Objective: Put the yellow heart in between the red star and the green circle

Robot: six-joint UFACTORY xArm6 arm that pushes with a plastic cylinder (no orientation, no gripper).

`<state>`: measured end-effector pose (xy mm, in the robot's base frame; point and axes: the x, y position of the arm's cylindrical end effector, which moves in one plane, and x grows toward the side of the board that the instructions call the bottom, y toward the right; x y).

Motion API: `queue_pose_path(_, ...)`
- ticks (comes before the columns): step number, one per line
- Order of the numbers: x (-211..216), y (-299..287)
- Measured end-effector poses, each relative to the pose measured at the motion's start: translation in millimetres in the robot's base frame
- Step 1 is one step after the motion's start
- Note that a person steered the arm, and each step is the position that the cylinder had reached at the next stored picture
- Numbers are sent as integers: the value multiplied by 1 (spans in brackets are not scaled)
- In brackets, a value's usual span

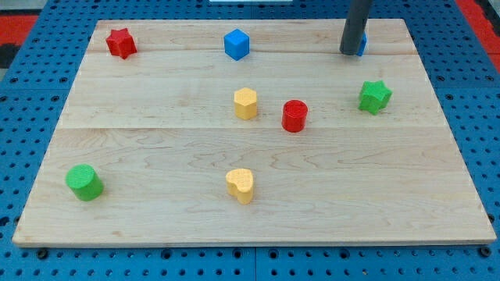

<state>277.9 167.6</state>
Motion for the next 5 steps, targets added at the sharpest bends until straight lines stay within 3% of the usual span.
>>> queue_pose_path(1, 29, 13)
queue_pose_path(2, 29, 44)
queue_pose_path(5, 28, 44)
